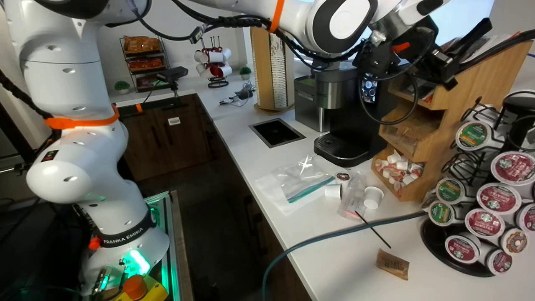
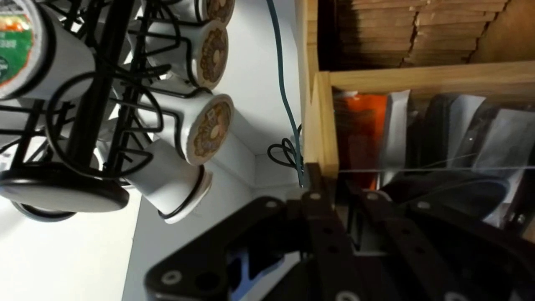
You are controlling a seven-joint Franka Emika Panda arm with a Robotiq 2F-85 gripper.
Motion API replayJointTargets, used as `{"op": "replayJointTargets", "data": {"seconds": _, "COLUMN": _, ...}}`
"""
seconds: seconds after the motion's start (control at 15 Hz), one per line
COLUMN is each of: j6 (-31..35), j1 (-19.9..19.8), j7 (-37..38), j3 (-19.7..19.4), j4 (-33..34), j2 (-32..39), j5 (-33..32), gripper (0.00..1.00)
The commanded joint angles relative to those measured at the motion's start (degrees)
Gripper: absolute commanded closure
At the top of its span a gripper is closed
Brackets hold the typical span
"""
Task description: Push the wooden rack backwards
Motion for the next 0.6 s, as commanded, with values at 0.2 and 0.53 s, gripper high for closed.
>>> {"op": "replayJointTargets", "data": {"seconds": 0.2, "j6": 2.6, "j1": 0.2, "j7": -3.2, "j3": 1.2, "j4": 2.8, "j2": 2.5, "j5": 1.2, "gripper": 0.97}}
{"op": "replayJointTargets", "data": {"seconds": 0.53, "j6": 4.0, "j1": -0.1, "j7": -5.9, "j3": 1.7, "j4": 2.0, "j2": 2.4, "j5": 1.4, "gripper": 0.97}}
